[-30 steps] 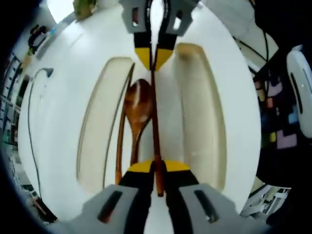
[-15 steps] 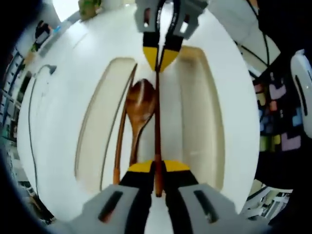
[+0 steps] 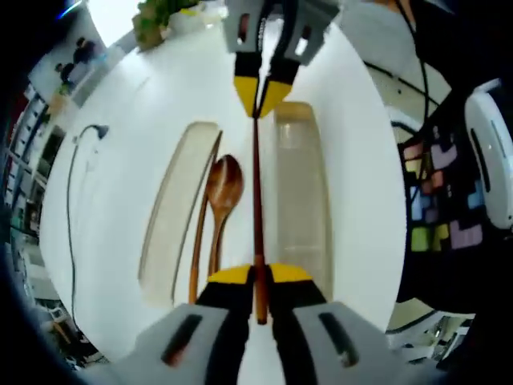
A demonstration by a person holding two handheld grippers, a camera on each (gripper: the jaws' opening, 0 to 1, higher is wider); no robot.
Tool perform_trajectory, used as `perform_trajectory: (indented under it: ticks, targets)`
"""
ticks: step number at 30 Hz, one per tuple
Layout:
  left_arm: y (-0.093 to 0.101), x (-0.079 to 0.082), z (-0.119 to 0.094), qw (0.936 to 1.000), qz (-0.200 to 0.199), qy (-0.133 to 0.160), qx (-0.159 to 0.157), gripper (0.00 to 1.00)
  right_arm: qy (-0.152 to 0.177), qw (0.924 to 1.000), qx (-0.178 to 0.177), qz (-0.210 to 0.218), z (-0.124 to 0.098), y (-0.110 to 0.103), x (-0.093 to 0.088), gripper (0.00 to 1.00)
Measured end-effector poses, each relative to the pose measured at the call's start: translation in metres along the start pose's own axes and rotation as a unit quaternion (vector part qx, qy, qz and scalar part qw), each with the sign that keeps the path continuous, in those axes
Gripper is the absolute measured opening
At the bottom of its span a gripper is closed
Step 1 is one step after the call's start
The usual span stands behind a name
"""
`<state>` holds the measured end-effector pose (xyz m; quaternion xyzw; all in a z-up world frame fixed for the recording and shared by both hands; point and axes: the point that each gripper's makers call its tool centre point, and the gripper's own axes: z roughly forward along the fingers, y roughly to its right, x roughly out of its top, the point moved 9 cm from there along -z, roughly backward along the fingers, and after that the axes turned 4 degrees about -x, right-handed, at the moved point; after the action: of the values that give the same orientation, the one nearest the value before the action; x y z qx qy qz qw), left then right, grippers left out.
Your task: Arrange the utensils inside the cutlery case until each visible utensil rests in its matching compartment.
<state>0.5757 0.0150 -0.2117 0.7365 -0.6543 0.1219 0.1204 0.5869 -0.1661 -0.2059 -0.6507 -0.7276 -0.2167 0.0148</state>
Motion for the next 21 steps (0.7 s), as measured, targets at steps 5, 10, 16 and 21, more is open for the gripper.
perform_trajectory:
  ticks: [5,10,16,21]
  targets:
    - [0.013,0.001,0.002,0.9995,0.029,-0.004,0.006,0.06,0.001,1.0000,0.008,0.001,-0.003,-0.008,-0.001,0.01]
    - [0.021,0.003,0.001,0.9999,0.014,0.004,-0.009,0.06,0.003,0.9996,0.026,0.015,-0.002,-0.017,-0.006,0.01]
    - [0.029,0.002,0.002,0.9992,0.002,0.014,-0.036,0.06,0.014,0.9979,0.052,0.036,-0.002,-0.028,-0.010,0.01]
    - [0.030,0.000,0.008,0.9990,0.000,0.011,-0.044,0.06,0.016,0.9966,0.068,0.043,0.001,-0.032,-0.012,0.01]
